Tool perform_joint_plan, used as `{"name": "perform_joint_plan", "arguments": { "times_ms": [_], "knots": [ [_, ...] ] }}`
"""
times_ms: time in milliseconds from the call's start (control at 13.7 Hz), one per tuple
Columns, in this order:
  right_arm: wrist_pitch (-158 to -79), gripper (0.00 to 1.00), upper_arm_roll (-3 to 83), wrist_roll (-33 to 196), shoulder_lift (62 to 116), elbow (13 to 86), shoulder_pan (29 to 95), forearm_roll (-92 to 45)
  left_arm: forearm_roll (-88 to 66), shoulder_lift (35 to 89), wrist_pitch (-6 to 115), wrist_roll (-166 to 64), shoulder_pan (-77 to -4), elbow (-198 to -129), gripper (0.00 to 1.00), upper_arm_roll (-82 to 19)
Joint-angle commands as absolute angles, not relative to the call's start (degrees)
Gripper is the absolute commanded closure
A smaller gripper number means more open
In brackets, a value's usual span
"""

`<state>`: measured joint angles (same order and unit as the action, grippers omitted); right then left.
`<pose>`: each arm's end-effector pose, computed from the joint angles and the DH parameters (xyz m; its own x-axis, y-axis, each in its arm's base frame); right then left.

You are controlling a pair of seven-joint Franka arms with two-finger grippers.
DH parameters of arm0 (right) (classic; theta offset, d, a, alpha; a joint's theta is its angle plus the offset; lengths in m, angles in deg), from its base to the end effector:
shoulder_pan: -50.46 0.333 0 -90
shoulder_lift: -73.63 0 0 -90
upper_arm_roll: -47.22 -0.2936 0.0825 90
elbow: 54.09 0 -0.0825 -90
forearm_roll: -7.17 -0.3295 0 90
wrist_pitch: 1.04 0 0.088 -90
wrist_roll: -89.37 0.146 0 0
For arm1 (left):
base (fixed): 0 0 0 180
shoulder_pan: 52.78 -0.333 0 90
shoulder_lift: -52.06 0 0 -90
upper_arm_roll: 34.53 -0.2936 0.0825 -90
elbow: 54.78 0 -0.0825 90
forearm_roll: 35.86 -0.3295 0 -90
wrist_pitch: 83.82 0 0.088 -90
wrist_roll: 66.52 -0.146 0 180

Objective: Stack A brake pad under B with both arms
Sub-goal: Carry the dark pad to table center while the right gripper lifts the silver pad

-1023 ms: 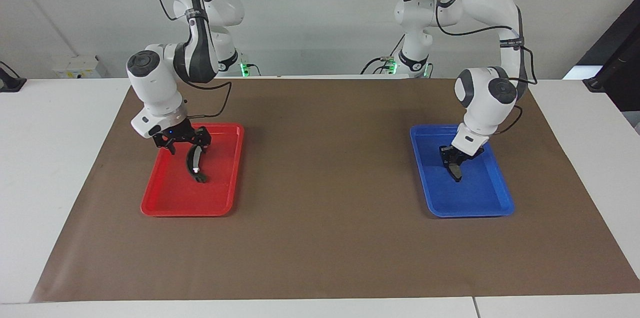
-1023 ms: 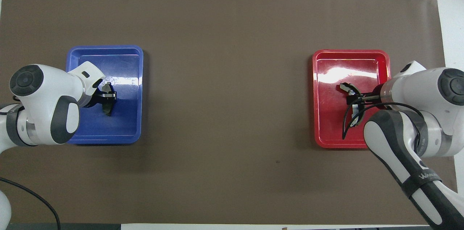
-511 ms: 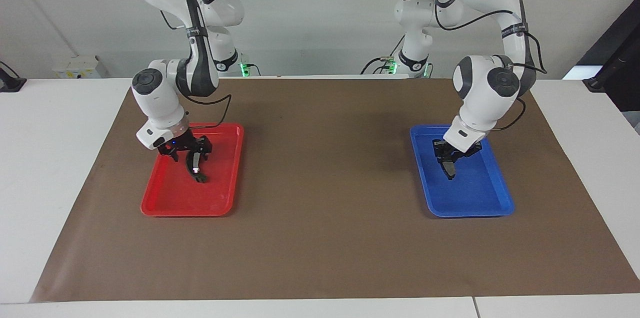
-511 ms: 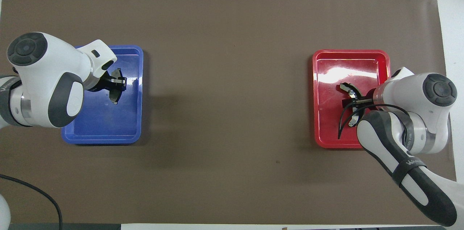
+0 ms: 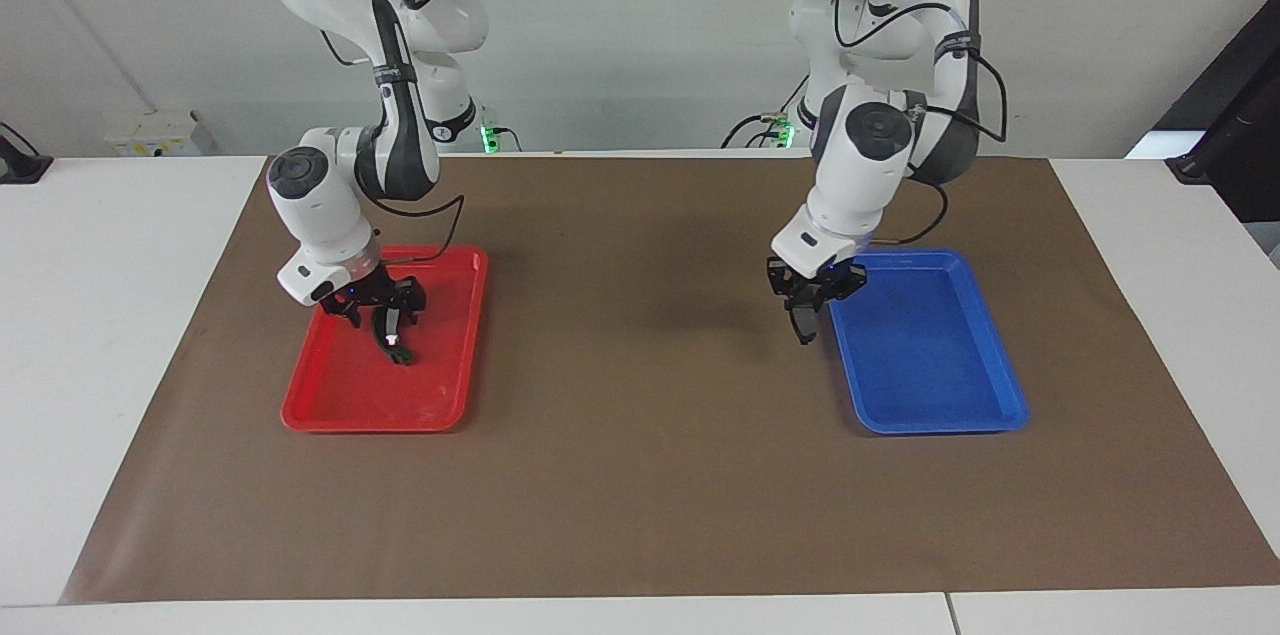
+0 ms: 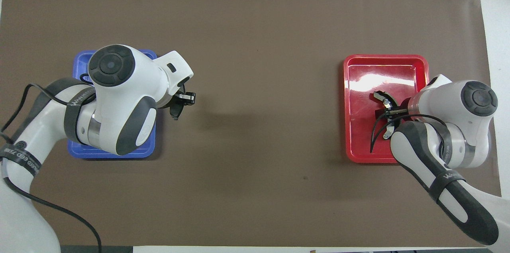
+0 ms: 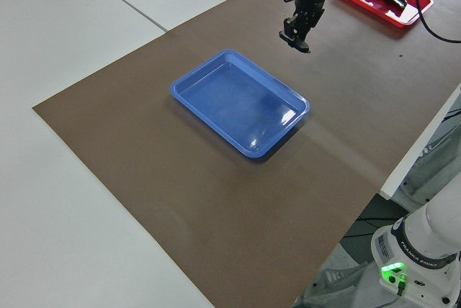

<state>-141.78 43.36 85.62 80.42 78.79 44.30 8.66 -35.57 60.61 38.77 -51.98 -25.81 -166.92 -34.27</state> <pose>0.4831 -0.0198 0.2728 0.9988 0.0448 0.0183 0.0446 -0.9990 0.0101 0.4831 -0.2490 0.3708 0.9757 -0.2167 0.0308 -0.2172 -0.9760 0.0132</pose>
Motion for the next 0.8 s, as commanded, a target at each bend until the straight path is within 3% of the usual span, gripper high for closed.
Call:
{"name": "perform_joint_plan", "arguments": {
  "times_ms": [0, 365, 438, 511, 658, 731],
  "knots": [
    [-142.72, 0.11, 42.91, 83.83, 80.05, 79.24, 43.51, 7.97, -34.98, 60.67, 43.60, -44.76, -19.84, -168.68, 0.99, -35.15],
    [-142.72, 0.22, 43.00, 83.92, 79.96, 79.50, 43.69, 7.97, -34.98, 66.81, 51.85, -29.20, -10.34, -168.77, 0.99, -35.15],
    [-142.72, 0.28, 42.91, 83.92, 79.96, 79.59, 43.69, 7.97, -34.98, 68.57, 53.36, -26.73, -9.45, -168.08, 0.99, -35.15],
    [-142.72, 0.41, 43.00, 83.92, 79.96, 79.59, 43.69, 7.97, -34.98, 70.24, 54.33, -26.01, -9.36, -166.68, 0.99, -35.15],
    [-142.46, 0.88, 43.00, 84.62, 79.96, 79.50, 43.86, 7.97, -34.89, 72.53, 56.35, -25.92, -9.36, -165.44, 0.99, -35.15],
    [-142.28, 0.99, 42.91, 84.97, 79.96, 79.41, 43.86, 7.97, -34.98, 73.59, 57.93, -25.92, -9.27, -165.43, 0.99, -35.15]
  ]
}}
